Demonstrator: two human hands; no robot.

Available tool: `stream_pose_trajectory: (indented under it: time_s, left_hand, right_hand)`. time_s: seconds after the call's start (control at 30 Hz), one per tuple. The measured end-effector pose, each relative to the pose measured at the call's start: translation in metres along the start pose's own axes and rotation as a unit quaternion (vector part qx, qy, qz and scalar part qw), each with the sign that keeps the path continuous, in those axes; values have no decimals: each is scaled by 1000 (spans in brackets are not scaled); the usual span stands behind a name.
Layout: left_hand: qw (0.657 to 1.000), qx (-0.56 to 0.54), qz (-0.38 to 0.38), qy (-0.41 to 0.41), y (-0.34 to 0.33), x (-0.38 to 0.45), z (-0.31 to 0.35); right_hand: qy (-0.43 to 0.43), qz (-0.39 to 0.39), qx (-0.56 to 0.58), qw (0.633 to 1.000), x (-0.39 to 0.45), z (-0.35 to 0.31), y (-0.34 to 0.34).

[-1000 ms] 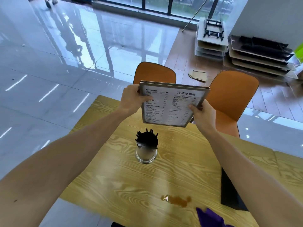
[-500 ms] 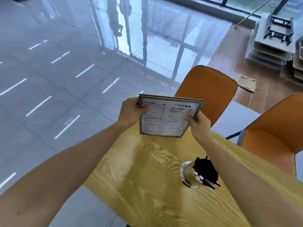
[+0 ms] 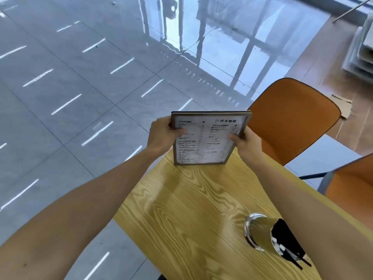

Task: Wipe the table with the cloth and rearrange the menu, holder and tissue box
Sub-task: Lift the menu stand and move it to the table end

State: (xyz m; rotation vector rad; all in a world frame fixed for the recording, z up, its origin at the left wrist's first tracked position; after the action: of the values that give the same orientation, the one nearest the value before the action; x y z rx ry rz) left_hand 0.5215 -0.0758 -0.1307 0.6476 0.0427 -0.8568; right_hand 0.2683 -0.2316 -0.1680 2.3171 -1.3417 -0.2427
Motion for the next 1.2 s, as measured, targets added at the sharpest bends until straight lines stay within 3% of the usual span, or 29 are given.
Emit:
stream_pose_trajectory:
  time_s: [0.47, 0.7, 0.9, 1.0, 1.2]
  left_hand:
    - [998, 3, 42, 46, 18, 42, -5]
    - [998, 42, 37, 41, 11, 40, -2]
    - [993, 12, 15, 119, 0, 25, -13]
    - [988, 11, 4, 154, -22, -4, -27]
    - [984, 21, -110, 141, -118, -83, -33]
  right_hand:
    - [-26, -41, -32, 998, 59, -5, -30]
    - [-77, -146, 20, 986, 41, -4, -28]
    - [-43, -211, -97, 972, 6, -6, 9]
    - [-26, -207, -141, 968, -20, 1, 42]
    - [-48, -161, -132, 977, -82, 26, 119]
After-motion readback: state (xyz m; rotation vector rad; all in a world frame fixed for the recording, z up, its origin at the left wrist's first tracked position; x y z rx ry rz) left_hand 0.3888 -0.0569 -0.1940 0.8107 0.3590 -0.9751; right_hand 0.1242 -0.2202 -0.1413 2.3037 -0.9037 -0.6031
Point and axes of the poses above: each hand's wrist, its own x-axis towards the middle knuckle, its own y-axis out of the back of the hand, z = x × y, the point moved 9 cm from there along x, towards the middle knuckle, and after that the axes turned 14 degrees about y, right-handed, at the moved point
